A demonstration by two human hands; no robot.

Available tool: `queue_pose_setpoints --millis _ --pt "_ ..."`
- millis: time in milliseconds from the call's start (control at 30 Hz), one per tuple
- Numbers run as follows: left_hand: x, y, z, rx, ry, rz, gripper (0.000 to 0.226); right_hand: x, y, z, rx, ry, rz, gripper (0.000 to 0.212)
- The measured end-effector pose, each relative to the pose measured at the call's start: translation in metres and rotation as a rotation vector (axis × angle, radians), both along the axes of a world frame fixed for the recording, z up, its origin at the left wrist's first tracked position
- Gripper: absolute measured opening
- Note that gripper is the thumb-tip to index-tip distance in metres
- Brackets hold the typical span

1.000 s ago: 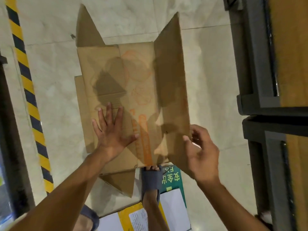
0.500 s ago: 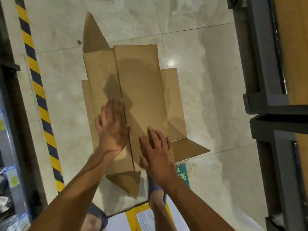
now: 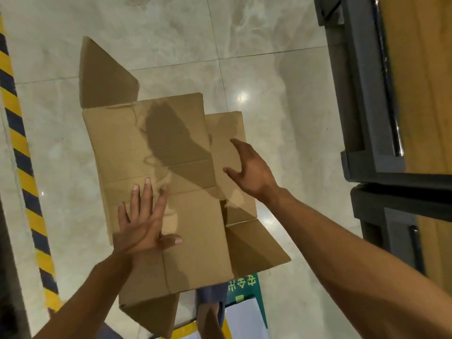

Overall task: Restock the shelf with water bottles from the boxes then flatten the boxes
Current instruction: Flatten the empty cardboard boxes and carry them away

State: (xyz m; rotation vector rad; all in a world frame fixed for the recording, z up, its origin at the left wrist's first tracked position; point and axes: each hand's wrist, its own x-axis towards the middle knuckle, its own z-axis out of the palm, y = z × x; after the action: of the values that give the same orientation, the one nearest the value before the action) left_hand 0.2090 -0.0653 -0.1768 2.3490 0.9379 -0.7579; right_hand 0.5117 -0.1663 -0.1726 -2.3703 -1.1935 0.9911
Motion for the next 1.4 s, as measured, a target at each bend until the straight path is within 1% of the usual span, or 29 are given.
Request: queue_pose_setpoints --millis 100,200,267,367,467,533,633,767,867,900,933,1000,1033,1100,1167,1233,1267,1333,1400 --pt "-0.002 0.000 -0.002 0.005 0.030 -0.009 0.135 0.002 0.016 -0.014 0.054 0.047 0.077 0.087" --pt "-0.004 -0.001 -0.002 -0.002 -0.061 0.063 0.136 -0.005 0.034 -0.033 0.042 0.040 0.126 0.100" --pt "-0.005 -0.003 -0.002 0.018 -0.099 0.087 0.133 -0.011 0.042 -0.048 0.101 -0.002 0.150 0.100" --pt "-0.003 -0.006 -0.002 0.031 -0.137 0.088 0.131 -0.015 0.047 -0.065 0.294 -0.099 0.128 0.083" --pt "-0.005 -0.001 -0.002 0.014 -0.164 0.086 0.132 -0.016 0.041 -0.067 0.377 -0.154 0.054 0.063" --pt "-0.007 0.002 0.000 -0.005 -0.176 0.100 0.131 -0.010 0.035 -0.062 0.369 -0.148 -0.050 0.048" --pt "-0.006 0.000 0.004 -0.011 -0.177 0.098 0.130 0.016 0.033 -0.044 0.302 -0.162 -0.193 0.032" --pt "-0.003 -0.001 0.008 -0.040 -0.214 0.116 0.126 0.067 0.046 -0.027 0.203 -0.142 -0.290 0.018" --pt "-0.002 -0.004 0.005 -0.054 -0.288 0.146 0.123 0.106 0.059 -0.023 0.148 -0.150 -0.456 0.009" --pt "-0.003 -0.006 0.004 -0.048 -0.310 0.145 0.123 0.114 0.063 -0.020 0.142 -0.154 -0.525 0.012" --pt "-0.004 -0.009 0.004 -0.043 -0.327 0.142 0.124 0.116 0.064 -0.016 0.134 -0.164 -0.582 0.020" --pt "-0.006 -0.015 0.006 -0.040 -0.359 0.162 0.123 0.102 0.056 -0.004 0.128 -0.194 -0.619 0.029" --pt "-0.009 -0.018 0.008 -0.047 -0.382 0.185 0.120 0.084 0.047 0.005 0.151 -0.216 -0.585 0.031" --pt "-0.013 -0.023 0.015 -0.064 -0.433 0.228 0.106 0.029 0.018 0.026 0.219 -0.216 -0.406 0.037" --pt "-0.016 -0.027 0.022 -0.069 -0.466 0.266 0.097 -0.038 -0.020 0.045 0.259 -0.112 -0.217 0.045" --pt "-0.017 -0.027 0.027 -0.080 -0.464 0.299 0.098 -0.108 -0.056 0.063 0.162 0.096 -0.148 0.056" --pt "-0.017 -0.027 0.030 -0.091 -0.438 0.305 0.102 -0.142 -0.073 0.069 0.118 0.136 -0.105 0.064" --pt "-0.018 -0.027 0.034 -0.112 -0.390 0.303 0.107 -0.207 -0.095 0.073 -0.018 0.027 0.080 0.088" --pt "-0.021 -0.026 0.034 -0.130 -0.409 0.287 0.099 -0.249 -0.099 0.074 -0.234 -0.061 0.144 0.111"
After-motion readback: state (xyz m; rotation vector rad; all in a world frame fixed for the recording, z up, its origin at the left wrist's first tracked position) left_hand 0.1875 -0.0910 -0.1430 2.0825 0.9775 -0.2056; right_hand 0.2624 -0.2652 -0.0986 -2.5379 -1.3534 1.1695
